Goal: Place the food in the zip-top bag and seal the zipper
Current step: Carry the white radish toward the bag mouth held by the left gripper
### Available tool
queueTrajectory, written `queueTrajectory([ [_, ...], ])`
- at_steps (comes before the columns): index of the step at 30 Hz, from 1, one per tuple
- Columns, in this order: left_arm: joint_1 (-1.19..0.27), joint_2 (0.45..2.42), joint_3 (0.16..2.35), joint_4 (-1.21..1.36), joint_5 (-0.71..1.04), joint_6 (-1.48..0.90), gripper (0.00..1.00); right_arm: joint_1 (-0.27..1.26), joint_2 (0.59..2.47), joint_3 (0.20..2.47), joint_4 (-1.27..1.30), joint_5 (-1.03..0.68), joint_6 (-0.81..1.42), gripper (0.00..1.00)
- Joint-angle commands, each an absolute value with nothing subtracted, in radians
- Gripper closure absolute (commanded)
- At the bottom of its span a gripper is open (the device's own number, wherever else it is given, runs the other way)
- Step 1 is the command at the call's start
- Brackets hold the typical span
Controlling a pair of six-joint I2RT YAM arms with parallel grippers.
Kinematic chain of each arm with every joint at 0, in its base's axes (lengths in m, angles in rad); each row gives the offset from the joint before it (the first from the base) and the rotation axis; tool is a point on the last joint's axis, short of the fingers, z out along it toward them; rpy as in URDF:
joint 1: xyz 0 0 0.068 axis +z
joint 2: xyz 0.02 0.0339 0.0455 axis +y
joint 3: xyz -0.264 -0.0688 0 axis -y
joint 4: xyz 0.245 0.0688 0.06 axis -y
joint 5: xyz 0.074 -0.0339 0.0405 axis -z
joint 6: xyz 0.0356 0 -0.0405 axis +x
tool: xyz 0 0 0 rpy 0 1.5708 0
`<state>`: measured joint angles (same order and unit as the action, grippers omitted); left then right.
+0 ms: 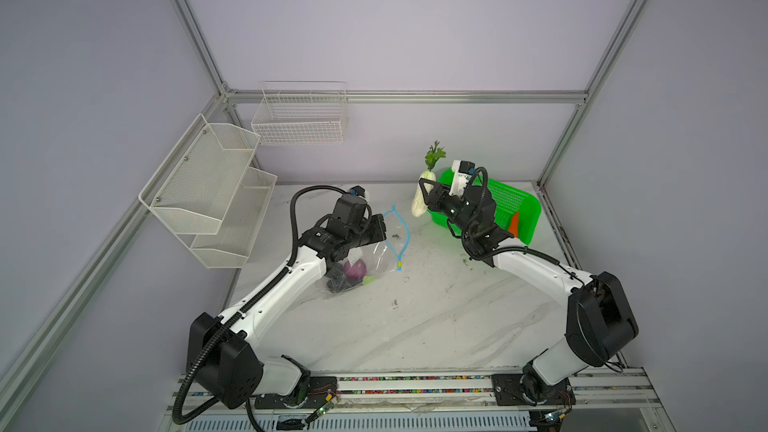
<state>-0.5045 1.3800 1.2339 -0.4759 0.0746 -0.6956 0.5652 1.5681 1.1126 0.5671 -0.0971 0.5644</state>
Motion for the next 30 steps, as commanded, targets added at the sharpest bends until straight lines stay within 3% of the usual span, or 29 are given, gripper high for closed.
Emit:
queueTrajectory([
  [1, -0.505, 1.369, 1.314, -0.44, 0.08, -0.697, 1.0, 0.637, 1.525, 1.064, 0.715, -0.056, 0.617, 0.71],
  [12, -0.503, 1.35, 1.3, -0.437, 0.072, -0.695, 1.0, 0.743, 1.583, 1.005, 0.742, -0.022, 0.652, 0.71],
  [30, -0.499, 1.322, 1.27, -0.436, 0.055, -0.691, 1.0, 0.759, 1.663, 1.015, 0.729, -0.121, 0.655, 0.68],
])
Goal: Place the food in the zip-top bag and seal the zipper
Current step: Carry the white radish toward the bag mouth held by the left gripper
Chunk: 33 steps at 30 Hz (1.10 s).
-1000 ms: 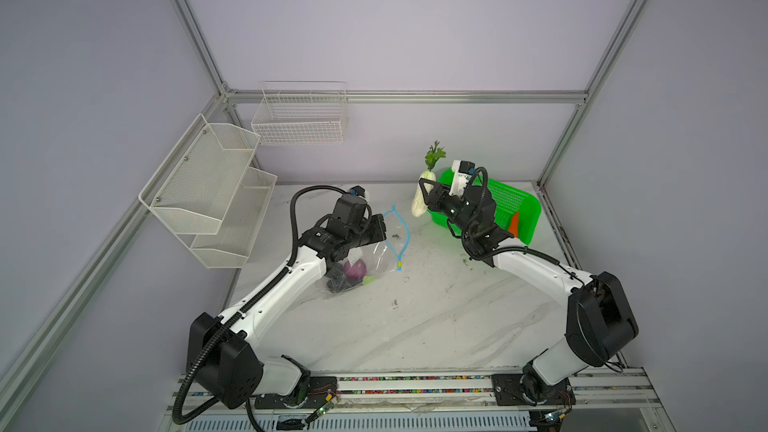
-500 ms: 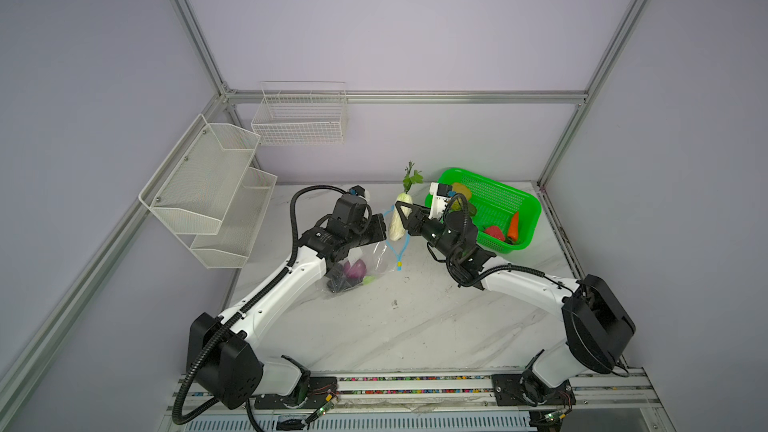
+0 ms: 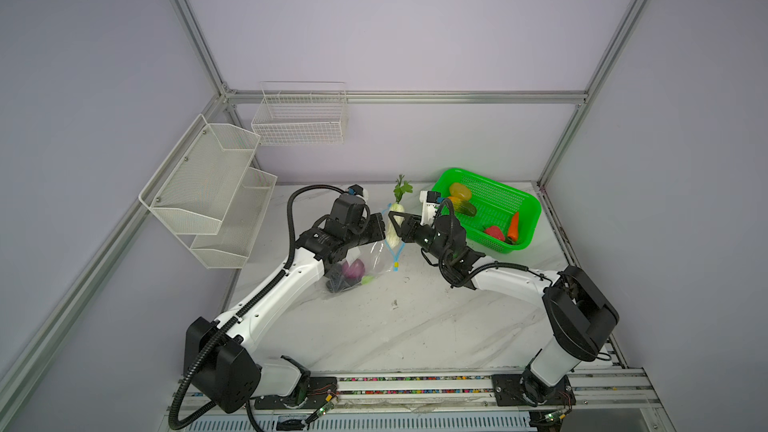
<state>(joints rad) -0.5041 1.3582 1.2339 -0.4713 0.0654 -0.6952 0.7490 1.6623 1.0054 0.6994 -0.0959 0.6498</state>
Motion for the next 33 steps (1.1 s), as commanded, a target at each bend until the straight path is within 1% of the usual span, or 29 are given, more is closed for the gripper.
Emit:
queueTrajectory([
  [1, -0.499, 1.323, 1.269, -0.434, 0.055, -0.69, 1.0, 0.759, 1.661, 1.014, 0.727, -0.12, 0.652, 0.68],
  [8, -0.499, 1.31, 1.263, -0.435, 0.052, -0.692, 1.0, 0.776, 1.674, 1.019, 0.706, -0.114, 0.642, 0.68],
  [19, -0.499, 1.304, 1.257, -0.434, 0.045, -0.692, 1.0, 0.779, 1.74, 1.102, 0.593, -0.154, 0.55, 0.63],
  [33, -0.496, 1.298, 1.248, -0.429, 0.044, -0.69, 1.0, 0.779, 1.818, 1.185, 0.518, -0.247, 0.495, 0.58],
])
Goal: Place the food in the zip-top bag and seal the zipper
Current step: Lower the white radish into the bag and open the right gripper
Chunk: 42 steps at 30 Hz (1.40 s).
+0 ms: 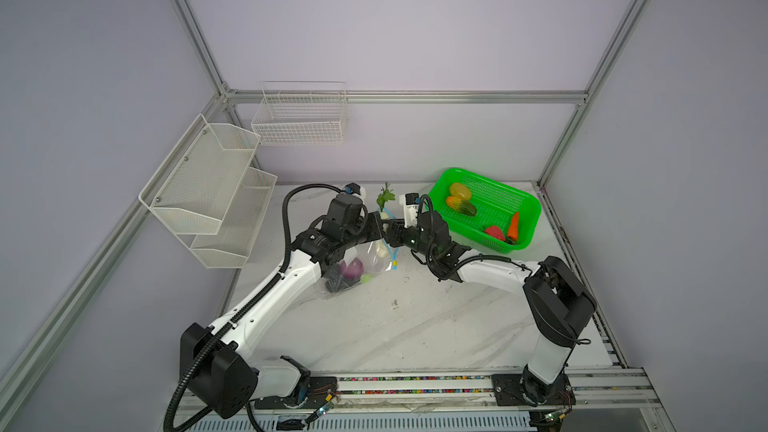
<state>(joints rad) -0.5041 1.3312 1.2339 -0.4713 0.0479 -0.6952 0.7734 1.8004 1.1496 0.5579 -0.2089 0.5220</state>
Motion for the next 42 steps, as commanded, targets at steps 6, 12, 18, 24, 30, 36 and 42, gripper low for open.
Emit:
queueTrajectory([
  [6, -0.495, 1.295, 1.238, -0.428, 0.041, -0.69, 1.0, 0.779, 1.86, 1.232, 0.488, -0.277, 0.482, 0.55],
  [12, -0.494, 1.287, 1.236, -0.426, 0.038, -0.687, 1.0, 0.779, 1.881, 1.278, 0.433, -0.287, 0.456, 0.52],
  [18, -0.491, 1.295, 1.236, -0.42, 0.046, -0.689, 1.0, 0.779, 1.882, 1.284, 0.429, -0.29, 0.451, 0.48],
  [24, -0.492, 1.293, 1.234, -0.42, 0.044, -0.688, 1.0, 0.779, 1.881, 1.3, 0.416, -0.297, 0.447, 0.48],
  [30, -0.489, 1.292, 1.232, -0.42, 0.042, -0.687, 1.0, 0.778, 1.847, 1.336, 0.356, -0.268, 0.41, 0.46],
  [36, -0.487, 1.294, 1.23, -0.418, 0.042, -0.687, 1.0, 0.779, 1.774, 1.342, 0.304, -0.219, 0.377, 0.43],
  [42, -0.483, 1.283, 1.223, -0.418, 0.04, -0.689, 1.0, 0.767, 1.686, 1.293, 0.257, -0.181, 0.365, 0.36],
])
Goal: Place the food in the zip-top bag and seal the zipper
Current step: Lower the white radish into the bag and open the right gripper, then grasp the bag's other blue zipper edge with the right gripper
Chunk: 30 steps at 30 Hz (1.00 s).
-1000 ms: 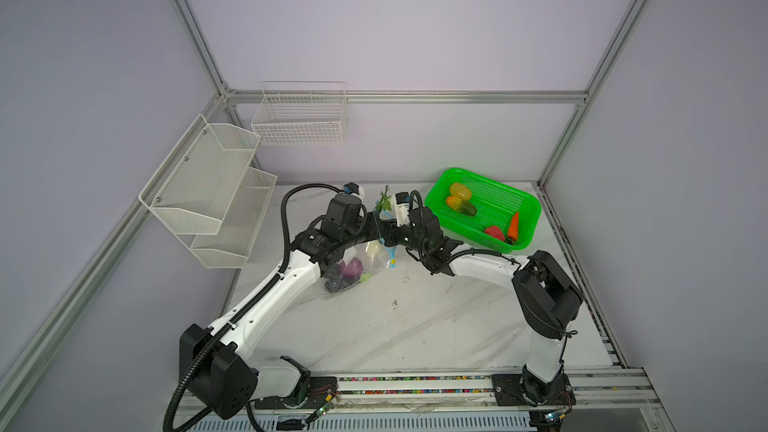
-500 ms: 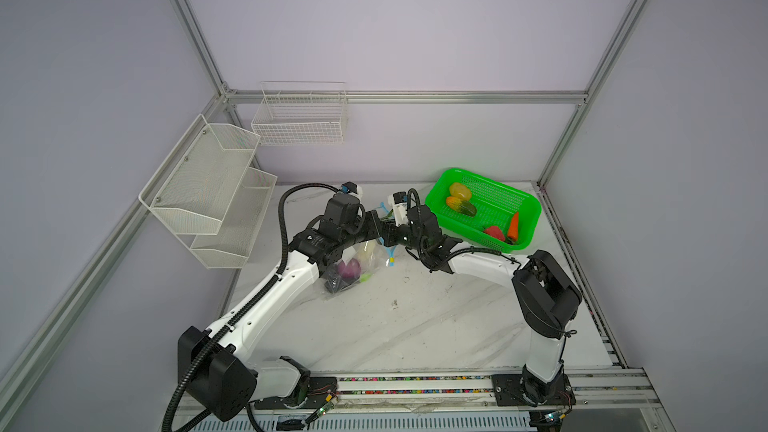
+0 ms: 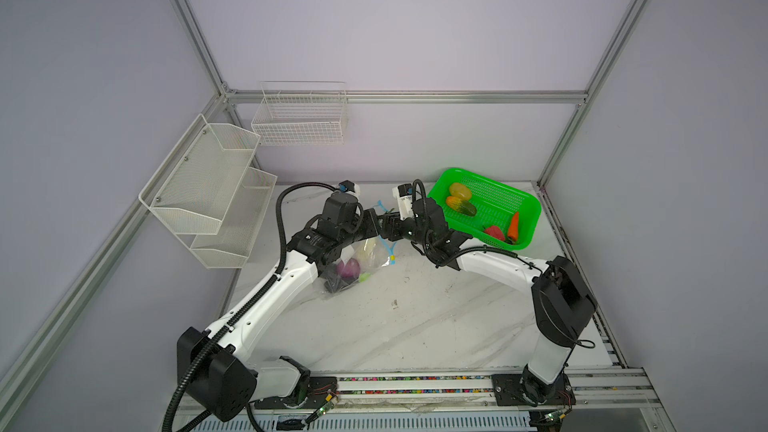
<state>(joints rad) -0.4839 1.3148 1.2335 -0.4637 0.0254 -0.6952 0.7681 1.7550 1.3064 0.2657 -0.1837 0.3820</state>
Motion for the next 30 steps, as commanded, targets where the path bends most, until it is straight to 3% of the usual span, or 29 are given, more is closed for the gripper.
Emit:
queueTrajectory([
  [1, -0.482, 1.28, 1.218, -0.416, 0.038, -0.69, 1.0, 0.76, 1.669, 1.276, 0.252, -0.188, 0.379, 0.35],
  [11, -0.479, 1.267, 1.2, -0.402, 0.041, -0.696, 1.0, 0.61, 1.693, 1.198, 0.193, -0.339, 0.55, 0.38],
  [30, -0.479, 1.278, 1.224, -0.411, 0.045, -0.689, 1.0, 0.583, 1.848, 1.303, 0.198, -0.448, 0.531, 0.42],
])
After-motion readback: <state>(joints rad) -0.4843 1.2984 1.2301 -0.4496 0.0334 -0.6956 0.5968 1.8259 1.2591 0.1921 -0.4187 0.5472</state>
